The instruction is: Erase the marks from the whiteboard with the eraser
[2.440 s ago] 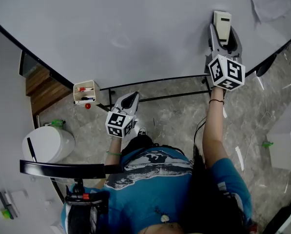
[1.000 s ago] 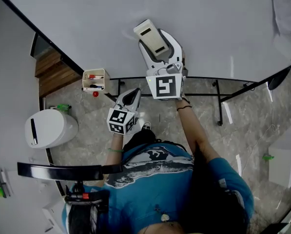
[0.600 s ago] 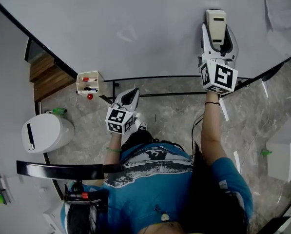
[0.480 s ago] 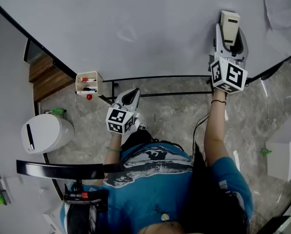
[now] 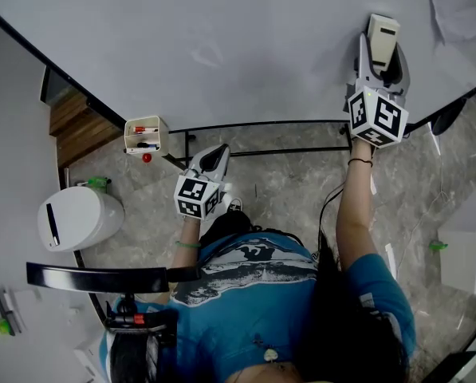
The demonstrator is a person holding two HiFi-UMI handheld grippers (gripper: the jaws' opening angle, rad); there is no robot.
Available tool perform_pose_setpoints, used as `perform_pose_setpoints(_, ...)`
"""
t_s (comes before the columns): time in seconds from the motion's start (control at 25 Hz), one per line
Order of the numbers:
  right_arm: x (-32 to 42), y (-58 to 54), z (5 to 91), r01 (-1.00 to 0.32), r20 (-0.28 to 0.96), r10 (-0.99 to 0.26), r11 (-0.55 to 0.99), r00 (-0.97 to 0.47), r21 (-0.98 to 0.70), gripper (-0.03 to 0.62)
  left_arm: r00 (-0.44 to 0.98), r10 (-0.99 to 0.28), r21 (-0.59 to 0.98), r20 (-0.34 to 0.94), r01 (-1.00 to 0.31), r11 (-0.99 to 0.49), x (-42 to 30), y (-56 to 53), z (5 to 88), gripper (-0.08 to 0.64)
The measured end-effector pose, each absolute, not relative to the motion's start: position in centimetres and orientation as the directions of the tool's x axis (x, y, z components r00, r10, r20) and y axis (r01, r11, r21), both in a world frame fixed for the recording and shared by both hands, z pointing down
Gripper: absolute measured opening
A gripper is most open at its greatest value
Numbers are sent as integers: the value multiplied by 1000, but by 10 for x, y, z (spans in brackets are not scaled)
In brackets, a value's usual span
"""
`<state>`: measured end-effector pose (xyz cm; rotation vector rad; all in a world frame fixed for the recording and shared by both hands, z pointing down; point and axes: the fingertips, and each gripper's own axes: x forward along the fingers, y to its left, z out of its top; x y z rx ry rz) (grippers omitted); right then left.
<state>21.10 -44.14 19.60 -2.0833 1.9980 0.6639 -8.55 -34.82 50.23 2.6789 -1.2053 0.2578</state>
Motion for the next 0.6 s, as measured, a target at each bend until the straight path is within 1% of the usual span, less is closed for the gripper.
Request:
perform_pose_setpoints(0.16, 159, -446, 204, -962, -427, -901, -47, -75, 269, 263, 655, -717, 103, 239, -751, -652, -84, -347, 503, 3)
perform_pose_setpoints(0.32, 98, -451, 216, -925, -394, -907, -11, -151, 380, 263, 650, -722, 101, 238, -755, -647, -86, -348, 503, 3)
perform_pose_setpoints(0.4, 61, -453, 223, -901, -392, -892, 36, -224, 433, 264, 643, -728, 102, 239, -762, -640, -89, -349, 504, 3)
perform_pose_setpoints(0.6, -26, -454, 259, -859, -287, -890, 188, -354, 476, 264, 621, -745, 100, 242, -780, -618, -102, -346, 510, 3)
